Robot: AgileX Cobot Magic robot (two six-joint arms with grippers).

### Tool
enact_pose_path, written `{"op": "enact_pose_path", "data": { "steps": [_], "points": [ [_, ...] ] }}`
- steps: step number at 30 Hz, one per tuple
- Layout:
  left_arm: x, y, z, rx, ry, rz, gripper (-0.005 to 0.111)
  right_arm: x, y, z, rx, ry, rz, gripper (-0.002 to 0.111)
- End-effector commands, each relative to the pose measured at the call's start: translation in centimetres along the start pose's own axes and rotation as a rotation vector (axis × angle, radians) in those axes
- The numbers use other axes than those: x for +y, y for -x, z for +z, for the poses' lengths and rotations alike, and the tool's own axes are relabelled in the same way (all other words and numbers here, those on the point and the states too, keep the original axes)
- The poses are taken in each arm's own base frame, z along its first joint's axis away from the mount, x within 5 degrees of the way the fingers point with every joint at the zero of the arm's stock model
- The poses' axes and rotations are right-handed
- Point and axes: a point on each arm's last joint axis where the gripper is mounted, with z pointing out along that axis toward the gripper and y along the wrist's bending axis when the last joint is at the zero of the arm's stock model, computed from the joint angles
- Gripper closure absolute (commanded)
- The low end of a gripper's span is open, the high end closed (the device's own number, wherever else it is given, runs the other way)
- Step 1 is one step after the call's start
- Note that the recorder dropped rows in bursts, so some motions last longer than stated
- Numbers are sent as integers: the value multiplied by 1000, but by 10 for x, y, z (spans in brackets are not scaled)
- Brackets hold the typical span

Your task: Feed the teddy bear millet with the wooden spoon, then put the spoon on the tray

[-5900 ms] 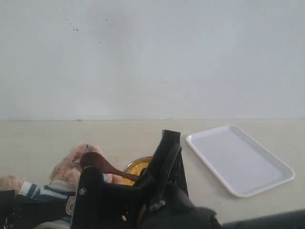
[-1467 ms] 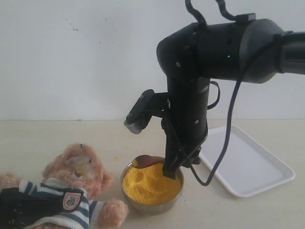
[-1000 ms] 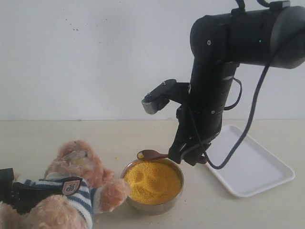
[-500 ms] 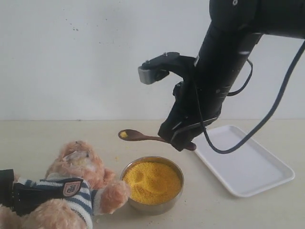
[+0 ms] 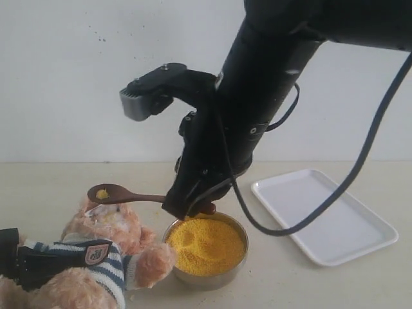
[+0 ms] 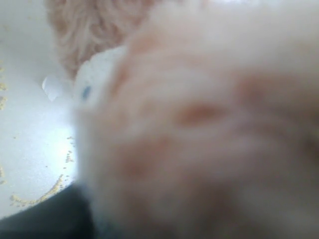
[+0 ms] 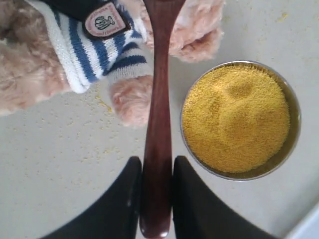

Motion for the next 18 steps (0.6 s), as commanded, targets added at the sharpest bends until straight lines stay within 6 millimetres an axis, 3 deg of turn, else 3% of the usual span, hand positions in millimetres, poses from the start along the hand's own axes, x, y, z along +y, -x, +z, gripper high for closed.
{"op": "enact_pose_path", "data": {
  "steps": [1,6,14,18],
  "points": [
    [-5,2,0,-10,-38,0,103,7,8,-2,20,-196,-84,108],
    [-5,2,0,-10,-38,0,103,12,12,-3,48,-326,-130,108],
    [-5,2,0,-10,-38,0,103,27,20,1,35,-373,-222,108],
    [-5,2,0,-14,-38,-1,103,32,14,12,71,-386,-261,108]
  ]
}}
